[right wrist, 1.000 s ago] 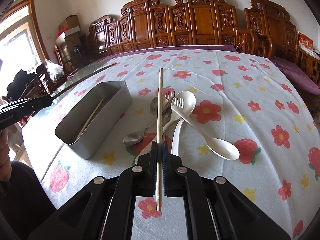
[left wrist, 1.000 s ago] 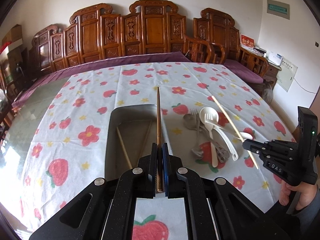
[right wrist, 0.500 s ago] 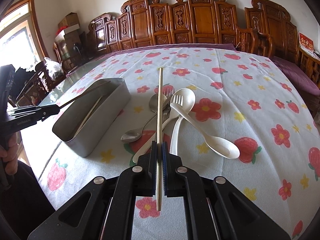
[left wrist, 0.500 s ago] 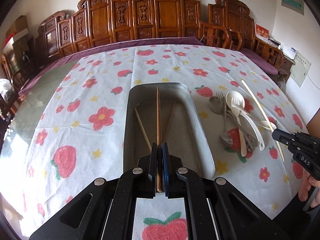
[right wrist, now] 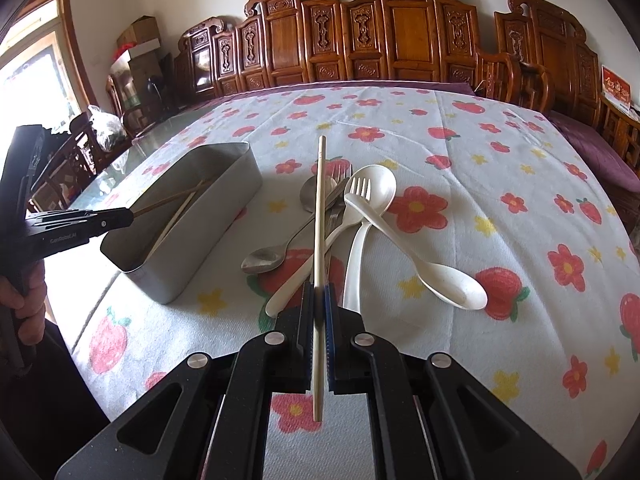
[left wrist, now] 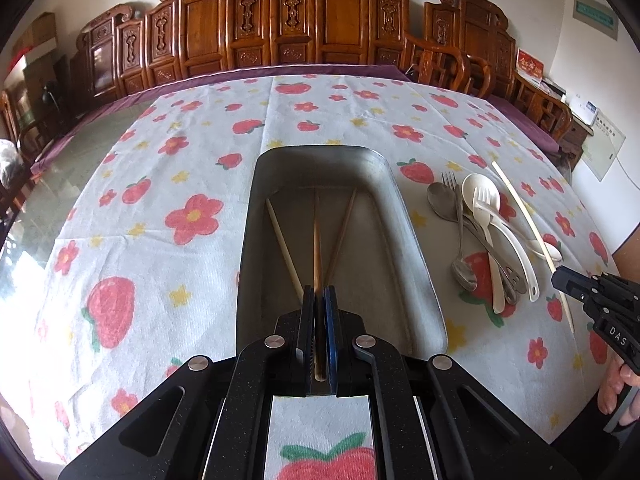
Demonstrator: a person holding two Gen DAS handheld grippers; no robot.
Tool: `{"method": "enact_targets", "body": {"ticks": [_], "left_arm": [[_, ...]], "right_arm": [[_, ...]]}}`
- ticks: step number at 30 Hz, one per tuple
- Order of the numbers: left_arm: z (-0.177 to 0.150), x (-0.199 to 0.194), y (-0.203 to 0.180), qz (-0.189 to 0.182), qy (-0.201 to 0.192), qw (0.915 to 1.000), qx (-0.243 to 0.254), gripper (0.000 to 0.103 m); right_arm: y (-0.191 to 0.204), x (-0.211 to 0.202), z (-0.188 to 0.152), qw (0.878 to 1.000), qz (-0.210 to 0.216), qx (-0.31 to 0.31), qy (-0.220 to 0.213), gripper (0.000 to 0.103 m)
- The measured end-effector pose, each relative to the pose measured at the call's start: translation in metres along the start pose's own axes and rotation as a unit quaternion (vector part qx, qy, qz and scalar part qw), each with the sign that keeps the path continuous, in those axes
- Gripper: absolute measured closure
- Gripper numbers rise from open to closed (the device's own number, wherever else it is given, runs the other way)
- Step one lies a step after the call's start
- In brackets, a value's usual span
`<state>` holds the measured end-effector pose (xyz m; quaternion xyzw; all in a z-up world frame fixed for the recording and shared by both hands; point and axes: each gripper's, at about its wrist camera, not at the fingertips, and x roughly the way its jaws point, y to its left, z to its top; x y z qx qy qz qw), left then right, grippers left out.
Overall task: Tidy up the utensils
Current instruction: 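Carry the brown chopstick into the metal tray and open the left gripper, then lower the wooden chopstick into the metal tray and open the right gripper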
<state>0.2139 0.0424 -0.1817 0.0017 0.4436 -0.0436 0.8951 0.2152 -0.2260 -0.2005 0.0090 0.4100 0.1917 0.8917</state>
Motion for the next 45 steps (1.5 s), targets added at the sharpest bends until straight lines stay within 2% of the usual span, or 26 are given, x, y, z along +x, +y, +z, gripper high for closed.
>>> {"method": "enact_targets", "body": {"ticks": [7, 9, 10, 11, 26, 34, 45], "left_arm": [[0.001, 0.003, 0.003, -0.006, -0.002, 1.0000, -0.003, 0.097], [0.001, 0.001, 0.004, -0.006, -0.005, 1.0000, -0.004, 0.086], [0.002, -0.001, 0.005, -0.005, -0.010, 0.9999, -0.005, 0.077], [0.002, -0.003, 0.005, -0.004, -0.014, 0.9999, -0.005, 0.076], [0.005, -0.033, 0.034, 0.009, -0.058, 0.9981, -0.021, 0.072], [0.006, -0.038, 0.049, 0.017, -0.064, 0.9973, -0.031, 0.072], [0.007, -0.043, 0.070, 0.027, -0.069, 0.9959, -0.051, 0.072]], "right_arm": [[0.006, 0.001, -0.001, 1.000, 0.001, -0.007, 0.003, 0.097], [0.008, 0.000, 0.000, 1.000, 0.002, -0.009, 0.003, 0.097], [0.009, 0.000, 0.000, 1.000, 0.003, -0.010, 0.003, 0.097], [0.011, -0.002, 0.001, 1.000, 0.005, -0.011, 0.001, 0.097], [0.068, -0.008, 0.032, 0.998, 0.056, -0.031, -0.009, 0.097], [0.105, 0.011, 0.060, 0.996, 0.082, -0.043, -0.007, 0.097], [0.133, 0.050, 0.085, 0.994, 0.102, -0.028, 0.017, 0.097]]}}
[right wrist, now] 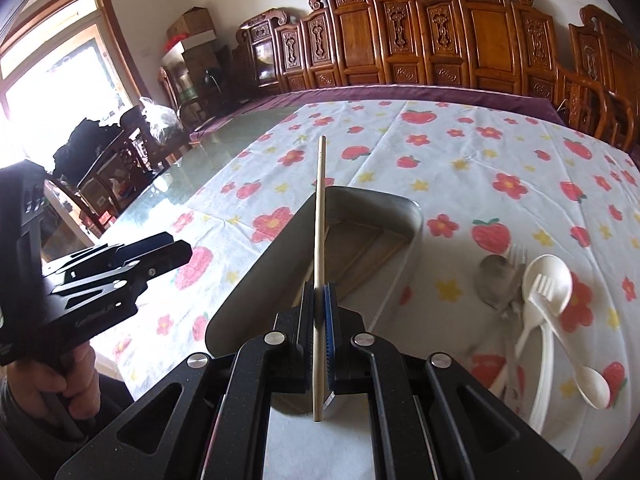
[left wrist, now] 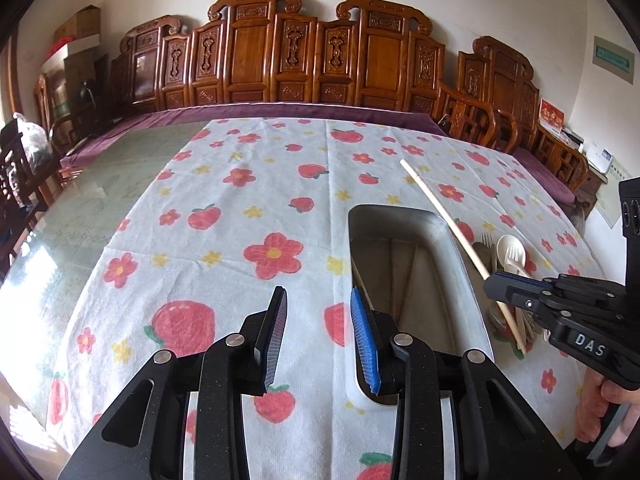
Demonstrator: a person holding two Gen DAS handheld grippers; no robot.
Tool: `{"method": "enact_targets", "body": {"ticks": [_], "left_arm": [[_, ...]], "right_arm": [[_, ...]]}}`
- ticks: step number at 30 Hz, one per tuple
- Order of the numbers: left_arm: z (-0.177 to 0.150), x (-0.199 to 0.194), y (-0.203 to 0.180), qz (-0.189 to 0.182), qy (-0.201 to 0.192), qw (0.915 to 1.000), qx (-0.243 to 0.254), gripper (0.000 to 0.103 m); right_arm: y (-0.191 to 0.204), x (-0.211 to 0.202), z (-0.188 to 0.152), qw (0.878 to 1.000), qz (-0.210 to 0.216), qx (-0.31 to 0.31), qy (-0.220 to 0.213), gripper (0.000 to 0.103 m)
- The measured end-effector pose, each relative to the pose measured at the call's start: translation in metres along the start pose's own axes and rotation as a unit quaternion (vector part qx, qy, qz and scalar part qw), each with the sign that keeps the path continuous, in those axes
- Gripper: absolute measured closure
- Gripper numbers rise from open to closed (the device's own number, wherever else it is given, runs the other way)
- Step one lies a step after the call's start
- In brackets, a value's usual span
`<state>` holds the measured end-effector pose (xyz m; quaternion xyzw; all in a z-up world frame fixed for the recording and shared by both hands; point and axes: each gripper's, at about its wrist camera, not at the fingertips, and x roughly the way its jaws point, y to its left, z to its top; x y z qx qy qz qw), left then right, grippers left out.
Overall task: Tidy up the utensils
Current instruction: 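Lower the wooden chopstick into the metal tray and open the right gripper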
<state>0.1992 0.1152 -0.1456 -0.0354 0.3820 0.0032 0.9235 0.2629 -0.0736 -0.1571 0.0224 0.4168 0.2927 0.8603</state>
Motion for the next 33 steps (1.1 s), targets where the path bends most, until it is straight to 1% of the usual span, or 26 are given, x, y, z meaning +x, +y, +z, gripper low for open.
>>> {"method": "enact_targets", "body": {"ticks": [6, 12, 17, 18, 22, 25, 30, 32, 33], "left_arm": [[0.000, -0.001, 0.002, 0.001, 0.000, 1.0000, -0.003, 0.072], [0.000, 0.000, 0.002, 0.001, 0.001, 1.0000, -0.002, 0.072], [-0.001, 0.000, 0.001, 0.000, 0.002, 1.0000, -0.001, 0.072], [-0.001, 0.000, 0.001, 0.001, 0.002, 1.0000, 0.000, 0.072], [-0.001, 0.000, -0.001, -0.001, 0.002, 1.0000, 0.000, 0.072], [-0.002, 0.001, -0.005, -0.004, 0.002, 1.0000, 0.003, 0.072], [-0.004, 0.001, -0.019, -0.017, 0.002, 0.9998, 0.010, 0.071], [-0.004, 0.001, -0.027, -0.022, 0.000, 0.9996, 0.017, 0.050], [-0.004, -0.001, -0.032, -0.024, -0.004, 0.9994, 0.023, 0.048]], "right_arm": [[0.004, 0.026, 0.000, 1.000, 0.001, 0.018, 0.023, 0.097], [0.003, 0.048, -0.013, 0.998, -0.004, 0.037, 0.048, 0.097], [-0.003, 0.057, -0.013, 0.998, 0.002, 0.048, 0.051, 0.096], [-0.003, 0.057, -0.013, 0.998, 0.002, 0.045, 0.050, 0.094], [0.001, 0.051, -0.011, 0.999, 0.011, 0.016, 0.037, 0.093], [-0.001, 0.035, -0.011, 1.000, 0.012, -0.003, 0.020, 0.093], [-0.023, -0.005, -0.016, 0.999, -0.014, -0.034, -0.006, 0.093], [-0.041, -0.023, -0.020, 0.999, -0.031, -0.039, -0.014, 0.093], [-0.053, -0.033, -0.023, 0.998, -0.043, -0.041, -0.017, 0.093]]}}
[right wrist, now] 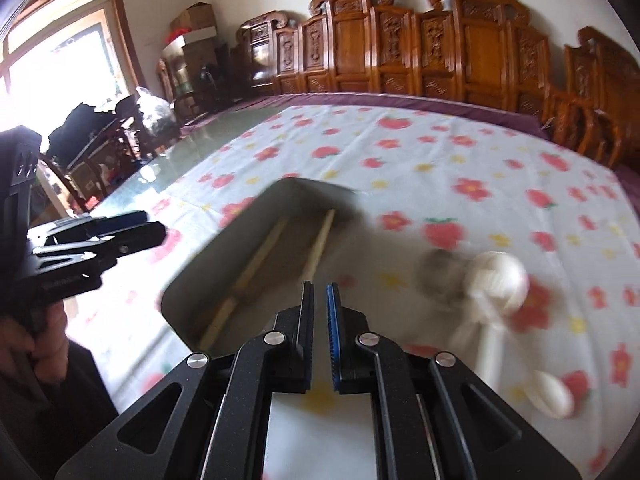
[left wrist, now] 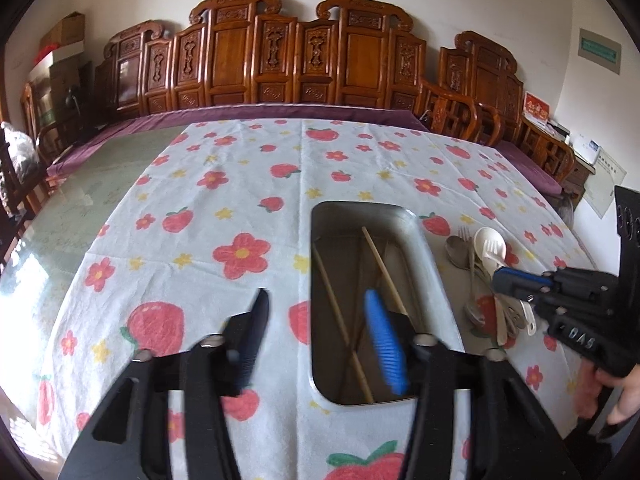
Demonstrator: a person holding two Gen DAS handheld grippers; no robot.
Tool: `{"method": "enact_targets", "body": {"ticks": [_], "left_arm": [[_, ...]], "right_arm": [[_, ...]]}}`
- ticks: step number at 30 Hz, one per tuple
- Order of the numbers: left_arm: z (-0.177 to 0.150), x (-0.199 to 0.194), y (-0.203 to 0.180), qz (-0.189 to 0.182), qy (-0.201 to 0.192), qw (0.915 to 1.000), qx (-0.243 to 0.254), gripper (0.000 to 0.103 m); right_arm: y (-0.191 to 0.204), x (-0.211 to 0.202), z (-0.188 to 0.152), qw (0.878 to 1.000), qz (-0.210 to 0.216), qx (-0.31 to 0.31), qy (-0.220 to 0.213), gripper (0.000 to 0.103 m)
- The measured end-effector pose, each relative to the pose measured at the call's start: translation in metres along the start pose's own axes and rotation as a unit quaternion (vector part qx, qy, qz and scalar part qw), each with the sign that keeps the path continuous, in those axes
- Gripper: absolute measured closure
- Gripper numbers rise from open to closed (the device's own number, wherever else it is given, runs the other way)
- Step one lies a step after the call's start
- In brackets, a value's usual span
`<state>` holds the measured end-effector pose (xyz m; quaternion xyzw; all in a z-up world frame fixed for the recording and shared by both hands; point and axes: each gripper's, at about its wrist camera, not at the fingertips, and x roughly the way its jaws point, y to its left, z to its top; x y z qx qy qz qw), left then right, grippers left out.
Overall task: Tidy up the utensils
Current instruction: 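Lower the wooden chopstick into the metal tray and open the right gripper, then move the right gripper to the pile and grasp the white plastic spoon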
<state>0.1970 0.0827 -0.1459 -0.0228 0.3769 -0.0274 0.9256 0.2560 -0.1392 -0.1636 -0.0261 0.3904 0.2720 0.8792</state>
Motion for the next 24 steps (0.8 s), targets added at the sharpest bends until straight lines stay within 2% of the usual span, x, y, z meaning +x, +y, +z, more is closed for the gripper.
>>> {"method": "enact_targets", "body": {"ticks": [7, 8, 10, 12, 19, 22, 24], "left_arm": [[-0.004, 0.001, -0.032, -0.022, 0.000, 0.9994, 0.027, 0.043], [-0.005, 0.001, -0.037, -0.024, -0.001, 0.9992, 0.033, 0.043], [-0.007, 0.001, -0.044, -0.029, -0.002, 0.9989, 0.037, 0.043], [-0.009, 0.001, -0.051, -0.034, -0.001, 0.9986, 0.041, 0.043], [-0.016, -0.007, -0.071, -0.048, -0.009, 0.9971, 0.058, 0.043], [-0.018, -0.009, -0.077, -0.053, -0.010, 0.9966, 0.061, 0.043], [-0.019, -0.011, -0.080, -0.056, -0.011, 0.9964, 0.063, 0.043]], "right_arm": [[-0.076, -0.035, -0.024, 0.997, -0.077, 0.012, 0.006, 0.093], [-0.088, -0.040, -0.028, 0.996, -0.090, 0.016, 0.007, 0.091], [-0.103, -0.041, -0.035, 0.994, -0.103, 0.022, 0.009, 0.078], [-0.121, -0.041, -0.044, 0.992, -0.119, 0.036, 0.014, 0.078], [-0.153, -0.023, -0.066, 0.988, -0.126, 0.087, 0.032, 0.077], [-0.158, -0.016, -0.073, 0.986, -0.137, 0.082, 0.047, 0.077], [-0.161, -0.012, -0.075, 0.986, -0.130, 0.088, 0.051, 0.077]]}}
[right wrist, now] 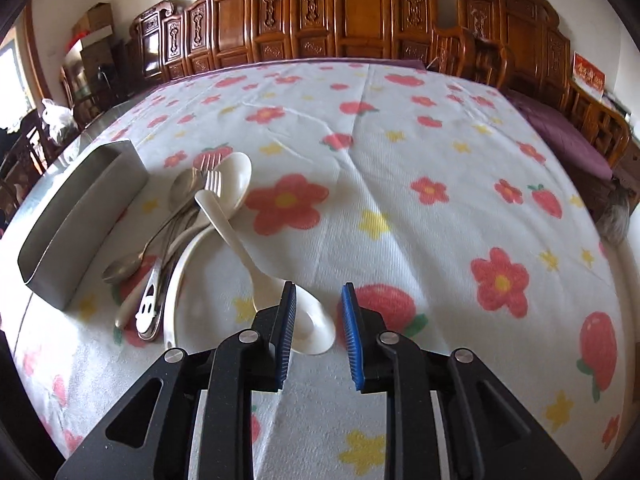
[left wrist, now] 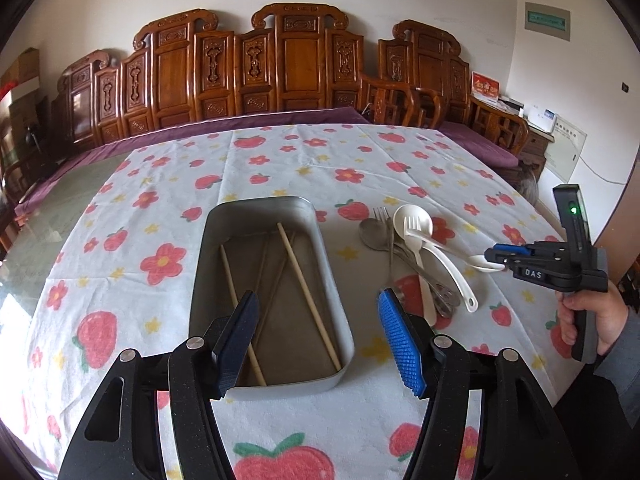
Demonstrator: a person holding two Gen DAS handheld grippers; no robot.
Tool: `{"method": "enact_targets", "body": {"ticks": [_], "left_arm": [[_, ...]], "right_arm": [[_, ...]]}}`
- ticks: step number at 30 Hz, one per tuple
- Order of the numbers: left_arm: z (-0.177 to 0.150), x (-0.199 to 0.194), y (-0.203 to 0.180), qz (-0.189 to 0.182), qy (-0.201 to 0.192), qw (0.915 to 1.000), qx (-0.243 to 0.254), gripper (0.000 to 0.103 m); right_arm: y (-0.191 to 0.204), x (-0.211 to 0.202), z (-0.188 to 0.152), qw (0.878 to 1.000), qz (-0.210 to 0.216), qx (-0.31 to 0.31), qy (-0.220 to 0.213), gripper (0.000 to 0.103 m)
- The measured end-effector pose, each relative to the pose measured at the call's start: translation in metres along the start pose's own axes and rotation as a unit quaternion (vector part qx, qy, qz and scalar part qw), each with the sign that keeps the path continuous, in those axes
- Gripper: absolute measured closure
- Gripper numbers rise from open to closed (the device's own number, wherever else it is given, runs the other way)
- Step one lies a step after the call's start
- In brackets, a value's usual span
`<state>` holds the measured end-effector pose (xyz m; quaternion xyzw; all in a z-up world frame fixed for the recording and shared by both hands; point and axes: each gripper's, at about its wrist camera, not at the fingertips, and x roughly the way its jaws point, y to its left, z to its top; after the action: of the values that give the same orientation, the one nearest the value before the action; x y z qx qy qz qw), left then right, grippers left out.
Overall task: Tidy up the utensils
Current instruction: 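Move the right gripper to the pile and grasp the white plastic spoon, then grasp a metal spoon from the pile with the left gripper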
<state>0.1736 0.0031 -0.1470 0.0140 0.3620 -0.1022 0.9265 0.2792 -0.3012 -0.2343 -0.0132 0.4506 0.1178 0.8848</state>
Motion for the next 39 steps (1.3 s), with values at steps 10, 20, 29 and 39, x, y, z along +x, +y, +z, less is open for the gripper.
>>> {"method": "enact_targets", "body": {"ticks": [10, 20, 29, 39], "left_arm": [[0.002, -0.001, -0.014, 0.009, 0.004, 0.9999, 0.013, 0.043], [0.010, 0.003, -0.034, 0.033, 0.023, 0.9982, 0.044, 0.043], [0.022, 0.020, -0.059, 0.027, 0.043, 0.9964, 0.068, 0.043], [0.039, 0.070, -0.080, 0.017, 0.090, 0.9927, 0.079, 0.044]], "right_arm": [[0.006, 0.011, -0.001, 1.000, 0.008, -0.017, 0.020, 0.071], [0.016, 0.005, -0.008, 0.999, 0.004, -0.043, 0.031, 0.078], [0.012, -0.001, -0.007, 0.998, 0.031, -0.033, 0.033, 0.095], [-0.006, -0.016, 0.010, 0.998, 0.052, 0.012, -0.010, 0.096]]}}
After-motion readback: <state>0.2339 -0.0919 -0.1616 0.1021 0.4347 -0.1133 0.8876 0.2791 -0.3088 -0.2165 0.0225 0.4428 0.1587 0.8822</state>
